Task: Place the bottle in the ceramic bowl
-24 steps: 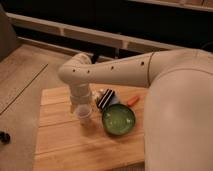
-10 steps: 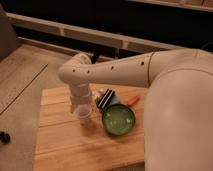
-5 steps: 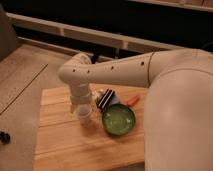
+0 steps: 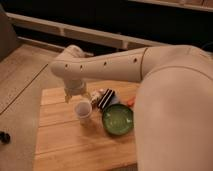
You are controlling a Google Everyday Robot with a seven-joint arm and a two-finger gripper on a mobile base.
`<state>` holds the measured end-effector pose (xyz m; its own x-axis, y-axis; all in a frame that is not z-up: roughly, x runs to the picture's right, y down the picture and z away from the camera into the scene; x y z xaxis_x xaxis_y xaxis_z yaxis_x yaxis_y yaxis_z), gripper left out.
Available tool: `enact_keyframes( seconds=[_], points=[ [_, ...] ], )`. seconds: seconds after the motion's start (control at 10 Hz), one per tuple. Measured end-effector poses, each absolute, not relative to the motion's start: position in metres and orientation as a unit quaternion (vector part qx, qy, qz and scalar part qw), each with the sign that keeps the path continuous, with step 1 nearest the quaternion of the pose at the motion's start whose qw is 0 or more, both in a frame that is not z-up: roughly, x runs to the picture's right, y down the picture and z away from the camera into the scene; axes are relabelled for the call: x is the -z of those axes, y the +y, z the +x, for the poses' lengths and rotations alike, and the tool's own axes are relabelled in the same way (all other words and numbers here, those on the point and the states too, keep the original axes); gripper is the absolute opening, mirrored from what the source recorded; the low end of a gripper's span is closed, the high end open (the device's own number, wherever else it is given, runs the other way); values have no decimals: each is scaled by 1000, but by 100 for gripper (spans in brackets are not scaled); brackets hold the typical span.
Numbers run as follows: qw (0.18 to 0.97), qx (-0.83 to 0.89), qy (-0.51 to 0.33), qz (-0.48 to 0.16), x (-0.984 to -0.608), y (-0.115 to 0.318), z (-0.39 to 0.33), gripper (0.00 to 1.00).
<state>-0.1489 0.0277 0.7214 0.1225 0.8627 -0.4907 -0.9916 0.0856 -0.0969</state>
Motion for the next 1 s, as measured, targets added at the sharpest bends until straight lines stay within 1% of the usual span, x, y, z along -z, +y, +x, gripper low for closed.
enact_keyframes(
  seconds=[0.2, 0.4, 0.7, 1.0],
  points=[
    [729, -647, 130, -180, -741, -3, -163, 65],
    [722, -667, 117, -142, -763, -29, -159, 65],
    [670, -725, 122, -100, -785, -39, -135, 65],
    [648, -746, 126, -87, -793, -40, -124, 65]
  ],
)
